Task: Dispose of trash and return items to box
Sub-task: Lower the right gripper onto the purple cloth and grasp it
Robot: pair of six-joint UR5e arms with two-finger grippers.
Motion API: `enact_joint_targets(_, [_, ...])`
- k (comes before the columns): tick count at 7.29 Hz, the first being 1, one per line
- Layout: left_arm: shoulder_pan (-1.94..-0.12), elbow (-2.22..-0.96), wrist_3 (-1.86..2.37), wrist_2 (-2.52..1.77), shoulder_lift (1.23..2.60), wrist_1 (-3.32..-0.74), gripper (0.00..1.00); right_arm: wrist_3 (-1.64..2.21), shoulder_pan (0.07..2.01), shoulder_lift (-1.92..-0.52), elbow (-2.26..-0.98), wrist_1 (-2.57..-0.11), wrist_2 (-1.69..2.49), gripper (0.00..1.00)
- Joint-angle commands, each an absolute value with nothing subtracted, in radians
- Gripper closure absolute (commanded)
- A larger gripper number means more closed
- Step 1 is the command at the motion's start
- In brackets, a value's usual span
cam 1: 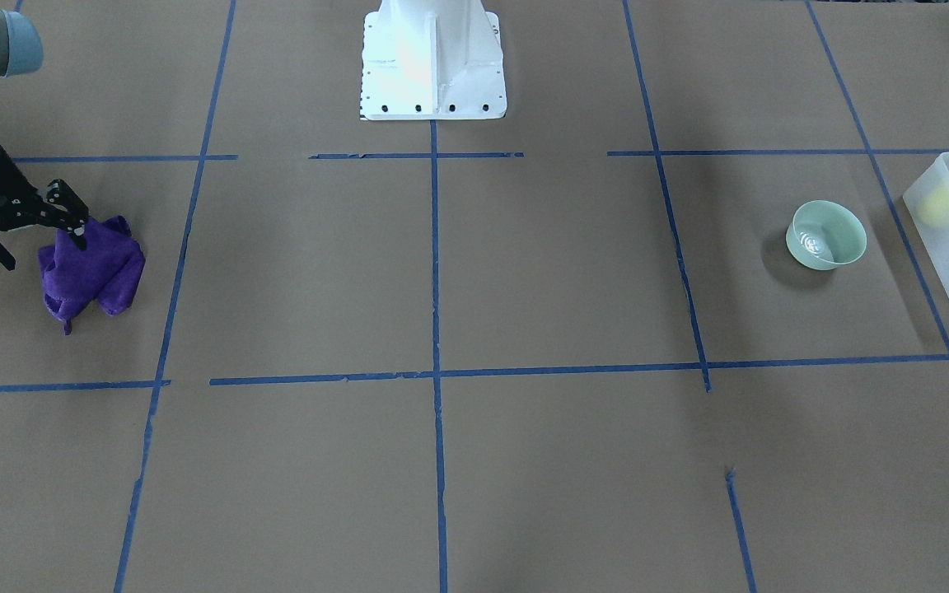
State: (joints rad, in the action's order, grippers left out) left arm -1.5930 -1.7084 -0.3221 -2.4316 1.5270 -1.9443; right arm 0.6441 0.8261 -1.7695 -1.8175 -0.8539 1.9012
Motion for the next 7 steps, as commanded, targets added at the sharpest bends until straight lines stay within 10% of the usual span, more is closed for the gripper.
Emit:
enact_joint_targets(1, [-1.600,-1.724,-0.322,-2.431,1.569,-1.902,0.00,0.647,0.760,-1.773,-1.735,-0.775,1.822,0.28])
enact_joint_targets(3, [-1.609,-1.724,-0.322,-2.431,1.577,-1.902,0.00,0.647,0.736,-1.773,-1.750,-0.775,1.825,1.00])
enact_joint_targets(7, [-1.612,-1.744,-0.313,-2.430,1.578,-1.901,0.00,0.603,0.774,-1.804,-1.837,-0.788,1.850,1.00])
